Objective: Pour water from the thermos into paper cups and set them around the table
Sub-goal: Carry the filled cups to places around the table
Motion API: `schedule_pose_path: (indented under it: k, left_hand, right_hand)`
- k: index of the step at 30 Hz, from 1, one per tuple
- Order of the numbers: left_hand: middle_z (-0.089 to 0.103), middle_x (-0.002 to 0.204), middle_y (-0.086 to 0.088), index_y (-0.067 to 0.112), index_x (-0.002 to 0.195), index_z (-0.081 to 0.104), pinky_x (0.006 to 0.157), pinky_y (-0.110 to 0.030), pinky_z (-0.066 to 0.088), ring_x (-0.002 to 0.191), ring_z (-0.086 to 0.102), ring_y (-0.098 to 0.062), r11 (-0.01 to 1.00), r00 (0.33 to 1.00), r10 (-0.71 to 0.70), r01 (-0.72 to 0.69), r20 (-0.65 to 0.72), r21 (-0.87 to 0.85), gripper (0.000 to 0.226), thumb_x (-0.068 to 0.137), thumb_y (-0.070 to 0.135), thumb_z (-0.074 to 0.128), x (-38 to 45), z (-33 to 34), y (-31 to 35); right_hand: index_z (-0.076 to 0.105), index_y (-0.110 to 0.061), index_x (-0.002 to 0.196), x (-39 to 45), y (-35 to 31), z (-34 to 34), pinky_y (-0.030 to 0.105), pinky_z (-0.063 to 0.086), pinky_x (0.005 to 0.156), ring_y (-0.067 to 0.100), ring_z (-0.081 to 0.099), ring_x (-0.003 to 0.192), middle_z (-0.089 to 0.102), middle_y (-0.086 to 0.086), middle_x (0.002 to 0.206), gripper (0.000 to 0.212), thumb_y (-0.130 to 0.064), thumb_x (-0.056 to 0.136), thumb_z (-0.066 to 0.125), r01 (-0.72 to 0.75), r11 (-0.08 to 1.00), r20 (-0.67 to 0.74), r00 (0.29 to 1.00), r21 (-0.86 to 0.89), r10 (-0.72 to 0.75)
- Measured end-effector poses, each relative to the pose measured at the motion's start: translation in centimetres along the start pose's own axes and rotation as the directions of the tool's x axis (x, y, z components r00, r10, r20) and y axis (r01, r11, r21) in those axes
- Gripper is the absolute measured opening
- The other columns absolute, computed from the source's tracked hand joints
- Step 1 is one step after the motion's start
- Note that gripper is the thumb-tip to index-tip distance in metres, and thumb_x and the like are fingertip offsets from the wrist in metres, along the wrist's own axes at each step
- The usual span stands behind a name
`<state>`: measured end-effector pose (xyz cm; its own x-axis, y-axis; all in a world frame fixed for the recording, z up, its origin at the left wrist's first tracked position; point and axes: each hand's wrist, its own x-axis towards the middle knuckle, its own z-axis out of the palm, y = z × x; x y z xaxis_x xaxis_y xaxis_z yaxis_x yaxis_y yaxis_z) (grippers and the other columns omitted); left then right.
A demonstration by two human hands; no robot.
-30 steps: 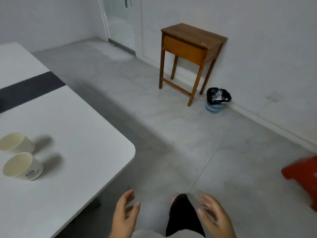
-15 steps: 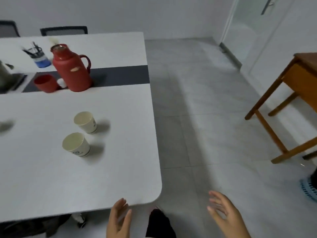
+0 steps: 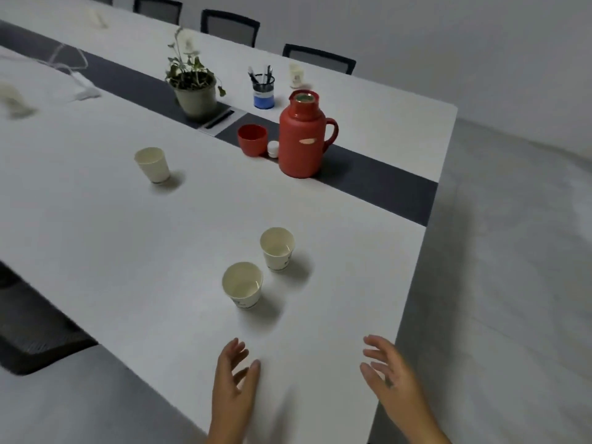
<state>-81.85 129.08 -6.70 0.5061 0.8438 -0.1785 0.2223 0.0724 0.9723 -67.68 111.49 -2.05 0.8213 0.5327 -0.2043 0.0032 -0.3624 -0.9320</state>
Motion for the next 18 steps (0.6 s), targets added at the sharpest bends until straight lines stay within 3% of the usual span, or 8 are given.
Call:
schedule_pose_path:
  k: [7, 13, 16, 18]
  left_hand:
    - [0.047, 0.12, -0.005, 0.013, 0.128, 0.037, 0.084, -0.03, 0.038, 0.104, 0.05, -0.019, 0.99, 0.974, -0.14, 0.139, -0.177, -0.015, 0.061, 0.077, -0.004, 0.065, 4.5, 0.9, -0.4]
    - [0.044, 0.126, 0.009, 0.021, 0.13, 0.032, 0.094, -0.021, 0.037, 0.113, 0.048, -0.008, 0.983, 0.954, -0.165, 0.18, -0.249, 0.037, 0.081, 0.064, 0.016, 0.078, 8.5, 3.0, 0.0]
    - [0.046, 0.118, 0.027, 0.034, 0.122, 0.036, 0.084, -0.008, 0.038, 0.108, 0.049, 0.006, 0.977, 0.924, -0.2, 0.213, -0.325, 0.005, 0.084, 0.047, 0.028, 0.073, 10.4, 4.1, 0.8]
    - [0.048, 0.112, 0.029, 0.031, 0.122, 0.037, 0.081, -0.011, 0.038, 0.103, 0.052, 0.004, 0.969, 0.895, -0.219, 0.245, -0.389, 0.019, 0.085, 0.044, 0.03, 0.071, 11.4, 4.8, 0.7]
  right_hand:
    - [0.05, -0.036, 0.099, 12.7, -2.8, 3.3, 0.011, 0.045, 0.079, -0.002, 0.055, 0.099, 0.056, -0.013, 0.113, 0.041, -0.003, 0.079, 0.064, 0.1, 0.993, 0.234, 0.969, -0.069, -0.081]
    - [0.04, -0.023, 0.123, 21.8, -3.0, 8.4, 0.026, 0.037, 0.091, 0.012, 0.048, 0.11, 0.048, -0.008, 0.119, 0.065, -0.004, 0.07, 0.074, 0.096, 0.992, 0.41, 0.91, -0.086, -0.052]
    - [0.035, -0.022, 0.13, 24.0, -2.6, 10.3, 0.026, 0.036, 0.093, 0.011, 0.046, 0.116, 0.048, -0.008, 0.126, 0.082, -0.006, 0.063, 0.079, 0.104, 0.989, 0.498, 0.866, -0.105, -0.038]
    - [0.029, -0.026, 0.133, 24.9, -2.2, 11.1, 0.026, 0.033, 0.095, 0.012, 0.045, 0.119, 0.046, -0.007, 0.129, 0.093, -0.003, 0.059, 0.081, 0.119, 0.988, 0.539, 0.841, -0.096, -0.049]
